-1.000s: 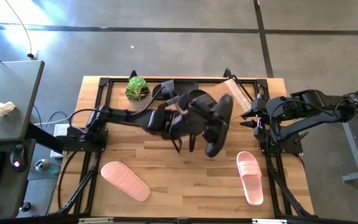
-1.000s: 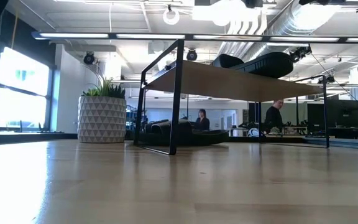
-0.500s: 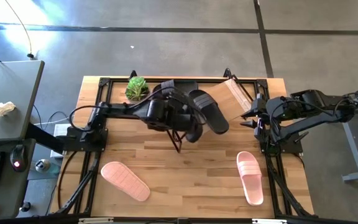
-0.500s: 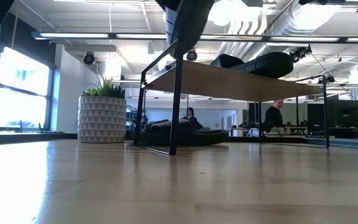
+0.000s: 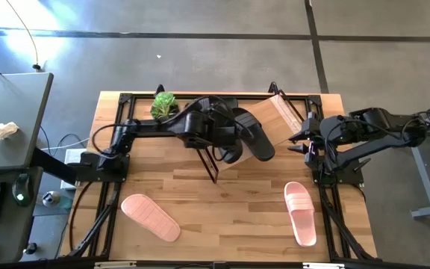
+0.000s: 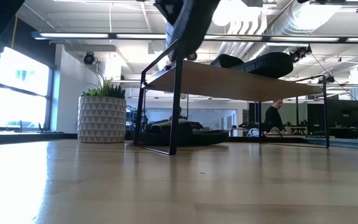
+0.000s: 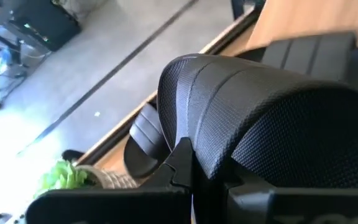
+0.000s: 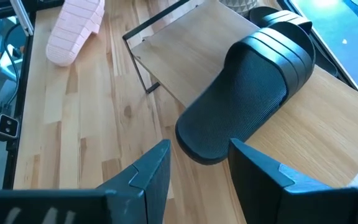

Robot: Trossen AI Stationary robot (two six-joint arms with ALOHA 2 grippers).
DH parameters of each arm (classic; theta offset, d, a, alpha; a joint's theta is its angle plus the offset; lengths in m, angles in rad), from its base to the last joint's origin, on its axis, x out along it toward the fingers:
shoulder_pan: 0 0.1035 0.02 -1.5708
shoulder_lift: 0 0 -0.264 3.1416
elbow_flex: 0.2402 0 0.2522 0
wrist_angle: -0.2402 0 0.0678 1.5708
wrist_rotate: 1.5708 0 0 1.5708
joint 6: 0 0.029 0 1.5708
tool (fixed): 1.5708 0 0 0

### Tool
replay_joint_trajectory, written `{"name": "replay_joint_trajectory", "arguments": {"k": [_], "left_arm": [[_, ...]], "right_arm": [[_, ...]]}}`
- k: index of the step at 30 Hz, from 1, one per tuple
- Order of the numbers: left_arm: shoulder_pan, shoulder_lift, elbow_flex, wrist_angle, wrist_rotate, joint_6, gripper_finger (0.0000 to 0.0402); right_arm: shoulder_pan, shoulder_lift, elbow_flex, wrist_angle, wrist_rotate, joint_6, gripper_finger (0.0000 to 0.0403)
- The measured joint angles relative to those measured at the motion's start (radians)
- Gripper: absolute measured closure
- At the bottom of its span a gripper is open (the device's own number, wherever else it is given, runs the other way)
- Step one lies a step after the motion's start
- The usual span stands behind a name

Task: Pick and place slides into the shelf
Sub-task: Put the bottom black slipper on the shelf

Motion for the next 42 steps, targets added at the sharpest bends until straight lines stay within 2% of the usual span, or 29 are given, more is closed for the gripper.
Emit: {"name": "replay_joint_trajectory", "arguments": {"k": [18, 29, 35, 42], "left_arm": [[0.018, 0.097, -0.028, -0.001, 0.034, 0.047, 0.0400], [0.025, 0.107, -0.026, -0.002, 0.089, 0.022, 0.0373], [0.025, 0.105, -0.026, 0.000, 0.134, 0.020, 0.0343], [0.025, 0.105, -0.026, -0.001, 0.165, -0.019, 0.0279]], "right_arm": [[0.000, 0.000, 0.000, 0.008, 0.000, 0.003, 0.0251], [0.000, 0.000, 0.000, 0.008, 0.000, 0.002, 0.0251], [0.000, 0.000, 0.000, 0.008, -0.001, 0.001, 0.0251], [0.000, 0.000, 0.000, 0.008, -0.004, 0.000, 0.0251]]}}
